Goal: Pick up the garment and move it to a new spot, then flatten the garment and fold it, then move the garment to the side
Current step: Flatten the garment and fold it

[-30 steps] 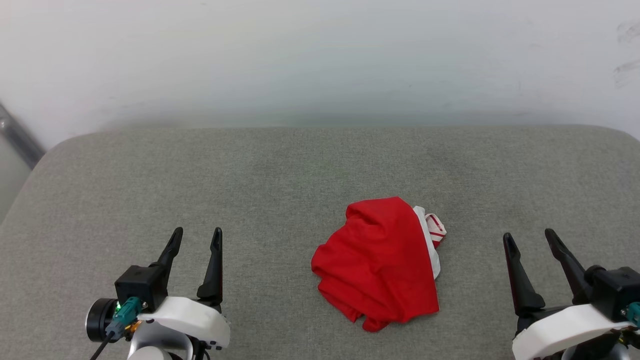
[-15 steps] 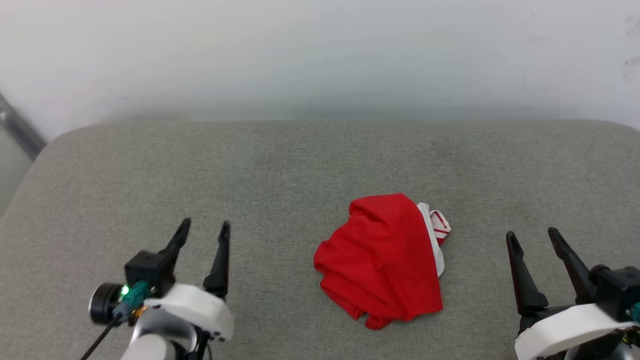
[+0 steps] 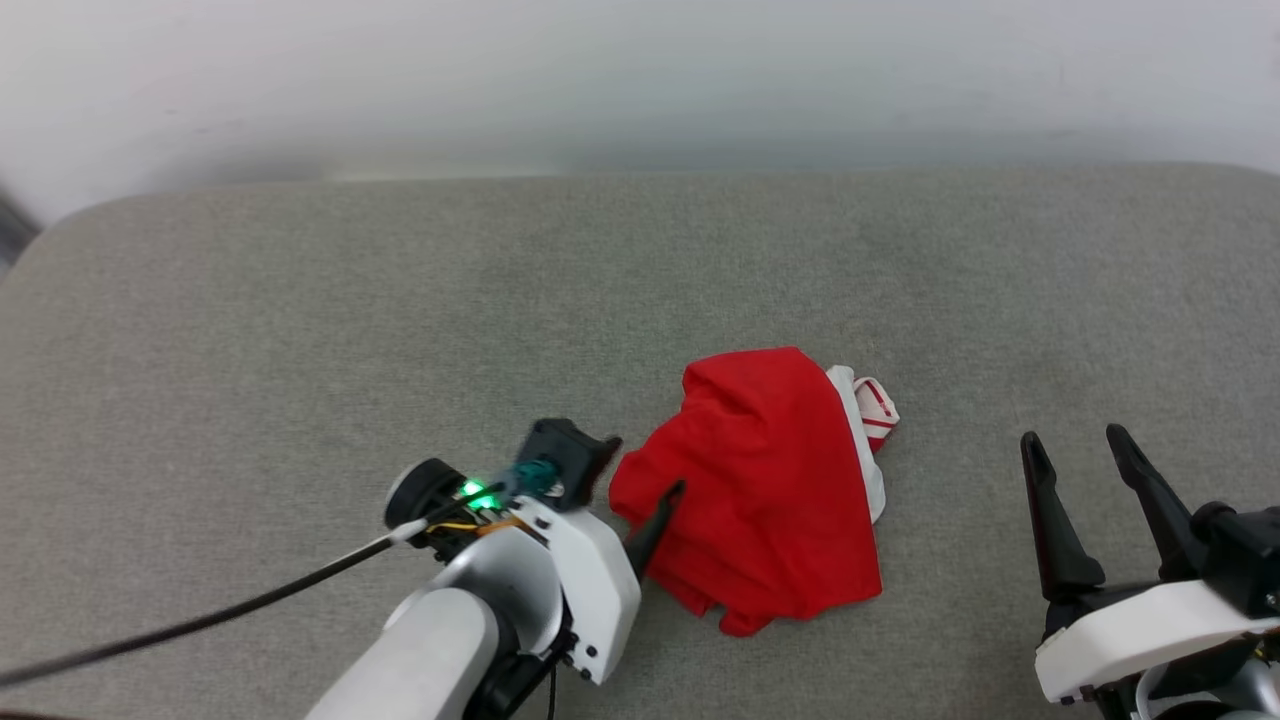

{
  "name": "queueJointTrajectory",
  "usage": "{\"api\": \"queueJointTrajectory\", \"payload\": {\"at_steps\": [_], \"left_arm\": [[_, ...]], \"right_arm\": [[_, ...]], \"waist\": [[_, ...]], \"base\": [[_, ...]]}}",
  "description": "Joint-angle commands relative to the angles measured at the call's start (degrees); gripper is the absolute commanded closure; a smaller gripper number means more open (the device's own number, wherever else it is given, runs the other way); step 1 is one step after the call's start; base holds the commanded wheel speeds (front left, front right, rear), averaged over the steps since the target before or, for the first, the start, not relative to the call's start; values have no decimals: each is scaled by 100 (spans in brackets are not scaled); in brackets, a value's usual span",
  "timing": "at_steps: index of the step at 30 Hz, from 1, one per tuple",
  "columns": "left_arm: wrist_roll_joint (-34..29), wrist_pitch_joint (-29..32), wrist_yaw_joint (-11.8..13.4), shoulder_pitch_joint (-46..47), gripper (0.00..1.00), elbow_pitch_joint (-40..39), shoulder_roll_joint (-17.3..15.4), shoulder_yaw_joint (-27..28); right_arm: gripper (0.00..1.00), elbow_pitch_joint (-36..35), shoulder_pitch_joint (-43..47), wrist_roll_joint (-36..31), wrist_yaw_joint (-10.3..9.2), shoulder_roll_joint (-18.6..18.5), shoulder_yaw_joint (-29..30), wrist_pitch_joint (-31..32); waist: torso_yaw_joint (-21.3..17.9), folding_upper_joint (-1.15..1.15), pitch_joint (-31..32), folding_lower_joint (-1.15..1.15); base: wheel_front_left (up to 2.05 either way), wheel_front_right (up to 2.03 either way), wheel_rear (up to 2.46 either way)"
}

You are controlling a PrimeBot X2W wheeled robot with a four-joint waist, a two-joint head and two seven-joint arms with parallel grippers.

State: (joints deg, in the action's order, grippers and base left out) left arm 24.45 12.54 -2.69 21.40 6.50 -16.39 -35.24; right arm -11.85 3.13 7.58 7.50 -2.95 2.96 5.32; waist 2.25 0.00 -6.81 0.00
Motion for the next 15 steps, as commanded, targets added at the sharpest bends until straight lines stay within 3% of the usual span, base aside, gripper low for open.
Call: {"api": "queueJointTrajectory", "payload": {"at_steps": [1,5,15], "left_arm": [[7,136,-55,92,0,65,-3,-84],[107,678,-259,229,0,341,-15,-419],[349,1527,-448,562,0,1003,-285,-977]], "right_arm": [[0,0,-116,27,-2,10,-3,2],[0,48,-155,102,-2,10,-35,-42],[0,211,-352,216,-2,9,-52,-173]], "waist": [[-95,0,-121,0],[-210,0,-309,0],[-392,0,-593,0]], "base": [[0,0,0],[0,0,0],[0,0,0]]}}
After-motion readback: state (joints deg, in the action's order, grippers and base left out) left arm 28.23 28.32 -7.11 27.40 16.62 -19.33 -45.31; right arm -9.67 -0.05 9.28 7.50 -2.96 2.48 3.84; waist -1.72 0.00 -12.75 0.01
